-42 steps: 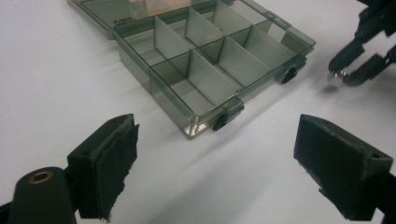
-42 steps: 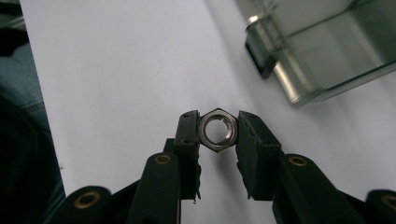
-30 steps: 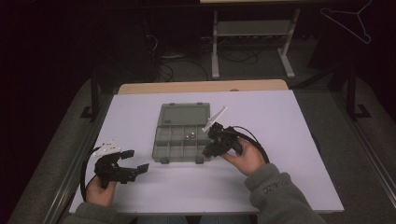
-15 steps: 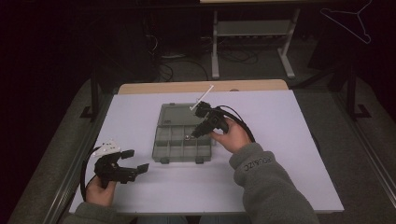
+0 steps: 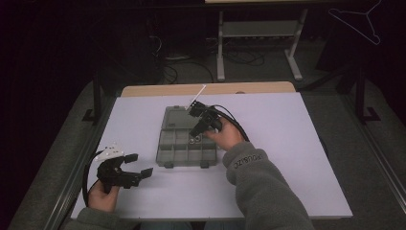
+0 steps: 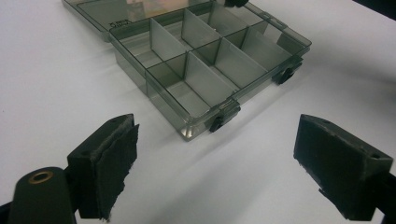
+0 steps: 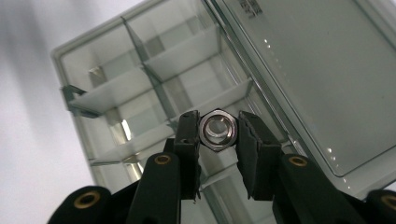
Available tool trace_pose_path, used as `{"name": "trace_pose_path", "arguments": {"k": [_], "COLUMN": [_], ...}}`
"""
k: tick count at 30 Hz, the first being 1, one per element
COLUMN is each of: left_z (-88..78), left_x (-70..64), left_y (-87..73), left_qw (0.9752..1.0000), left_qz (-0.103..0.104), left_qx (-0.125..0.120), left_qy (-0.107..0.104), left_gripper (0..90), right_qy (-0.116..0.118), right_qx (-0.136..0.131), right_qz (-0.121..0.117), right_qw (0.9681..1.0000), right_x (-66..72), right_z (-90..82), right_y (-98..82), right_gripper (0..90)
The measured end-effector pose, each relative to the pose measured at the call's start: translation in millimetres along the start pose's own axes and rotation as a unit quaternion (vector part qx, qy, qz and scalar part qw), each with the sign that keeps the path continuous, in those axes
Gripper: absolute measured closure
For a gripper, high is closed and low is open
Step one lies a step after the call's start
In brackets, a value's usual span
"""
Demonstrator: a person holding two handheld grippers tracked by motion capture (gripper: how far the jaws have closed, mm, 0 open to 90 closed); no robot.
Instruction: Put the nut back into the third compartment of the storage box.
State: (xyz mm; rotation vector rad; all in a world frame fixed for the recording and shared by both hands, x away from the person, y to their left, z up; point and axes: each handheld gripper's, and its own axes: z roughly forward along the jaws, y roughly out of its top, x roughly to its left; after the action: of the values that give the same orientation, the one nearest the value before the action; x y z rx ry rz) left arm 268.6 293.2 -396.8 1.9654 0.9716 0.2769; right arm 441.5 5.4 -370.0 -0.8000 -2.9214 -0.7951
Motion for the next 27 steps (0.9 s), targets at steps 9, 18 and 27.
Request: {"name": "trace_pose_path", "arguments": {"k": [9, 18, 27], "left_z": [0.6, -0.5, -1.7], "left_x": [-0.8, 0.0, 0.5], "left_y": [0.1, -0.2, -0.8], "left_qw": [1.0000, 1.0000, 0.9999], "left_qz": [-0.004, -0.001, 0.006], "left_qx": [0.001, 0.001, 0.008], "left_qy": [0.000, 0.000, 0.003], "left_gripper": [12.8, 12.8, 12.8], "right_qy": [0.004, 0.004, 0.000], "right_qx": [0.019, 0.011, -0.033], "right_qz": [0.008, 0.012, 0.025], "right_qw": [0.9998, 0.9999, 0.9991], "right_x": [-3.4, -2.2, -3.2], "right_z": [14.3, 10.8, -9.8], "right_y": [-0.1, -2.4, -24.7], "right_gripper": [68.9, 65.4, 53.5]}}
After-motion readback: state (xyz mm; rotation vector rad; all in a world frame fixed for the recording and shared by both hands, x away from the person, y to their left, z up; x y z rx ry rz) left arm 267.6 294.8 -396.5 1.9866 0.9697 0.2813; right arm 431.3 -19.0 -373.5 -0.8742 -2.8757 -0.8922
